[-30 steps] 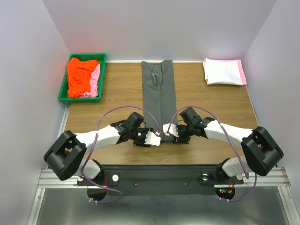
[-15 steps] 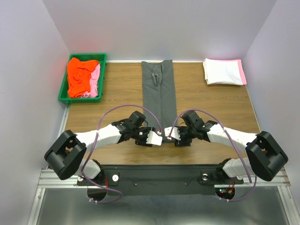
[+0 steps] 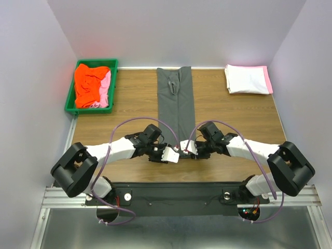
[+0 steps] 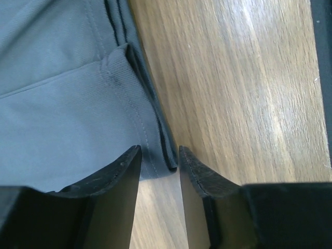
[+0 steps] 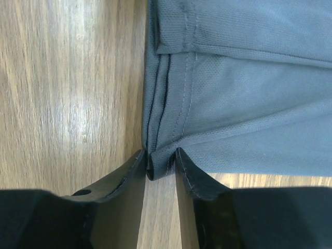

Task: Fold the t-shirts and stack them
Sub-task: Fold the tshirt

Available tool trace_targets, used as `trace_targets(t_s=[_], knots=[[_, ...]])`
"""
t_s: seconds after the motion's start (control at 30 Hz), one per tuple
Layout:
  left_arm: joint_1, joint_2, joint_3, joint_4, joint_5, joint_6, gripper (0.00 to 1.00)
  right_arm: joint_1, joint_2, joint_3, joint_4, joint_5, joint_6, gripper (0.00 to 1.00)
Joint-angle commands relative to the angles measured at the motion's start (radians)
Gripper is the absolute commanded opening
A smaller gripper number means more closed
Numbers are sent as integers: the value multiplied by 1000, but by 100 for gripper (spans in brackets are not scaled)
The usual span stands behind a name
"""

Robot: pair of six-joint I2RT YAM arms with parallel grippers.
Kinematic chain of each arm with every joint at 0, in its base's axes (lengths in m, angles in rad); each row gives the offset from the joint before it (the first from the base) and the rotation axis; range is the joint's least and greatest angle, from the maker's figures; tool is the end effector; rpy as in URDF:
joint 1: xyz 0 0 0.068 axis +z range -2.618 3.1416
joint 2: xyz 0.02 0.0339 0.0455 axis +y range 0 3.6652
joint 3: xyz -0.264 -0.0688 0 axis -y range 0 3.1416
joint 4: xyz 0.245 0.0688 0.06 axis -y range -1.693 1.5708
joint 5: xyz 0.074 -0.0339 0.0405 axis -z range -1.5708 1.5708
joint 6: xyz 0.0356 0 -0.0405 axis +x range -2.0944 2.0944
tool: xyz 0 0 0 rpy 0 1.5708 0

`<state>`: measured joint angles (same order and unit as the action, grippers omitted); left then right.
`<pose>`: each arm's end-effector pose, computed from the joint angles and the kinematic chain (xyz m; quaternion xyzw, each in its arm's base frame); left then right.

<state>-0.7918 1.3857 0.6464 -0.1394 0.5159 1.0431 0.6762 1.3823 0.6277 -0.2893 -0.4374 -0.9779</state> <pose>0.1701 -0.1973 0.1714 0.7749 0.4842 -0.1970 0.3554 0.1805 0.1642 0.1569 -0.7319 0.5965 0.1689 0.2828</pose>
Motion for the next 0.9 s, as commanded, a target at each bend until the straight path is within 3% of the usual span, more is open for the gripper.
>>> trace_targets(t_s=[0.0, 0.2, 0.27, 0.3, 0.4, 0.47, 0.87], knots=[[-7, 24, 15, -20, 18, 21, 46, 11, 32, -3, 6, 37, 5, 32], [-7, 90, 24, -20, -28, 6, 42, 11, 43, -6, 15, 68, 36, 18], [-9, 99, 33, -31, -30, 3, 35, 11, 46, -2, 15, 74, 47, 12], [-9, 102, 44, -37, -31, -3, 24, 11, 43, 4, 15, 77, 60, 8], [-7, 81, 77, -51, -17, -23, 7, 11, 29, 23, 13, 83, 106, 1], [-7, 67, 101, -80, -7, -37, 0, 11, -5, 41, 7, 80, 133, 1], [-12, -76, 122, -271, 156, -84, 0, 80, -210, 75, -223, -26, 284, 1]])
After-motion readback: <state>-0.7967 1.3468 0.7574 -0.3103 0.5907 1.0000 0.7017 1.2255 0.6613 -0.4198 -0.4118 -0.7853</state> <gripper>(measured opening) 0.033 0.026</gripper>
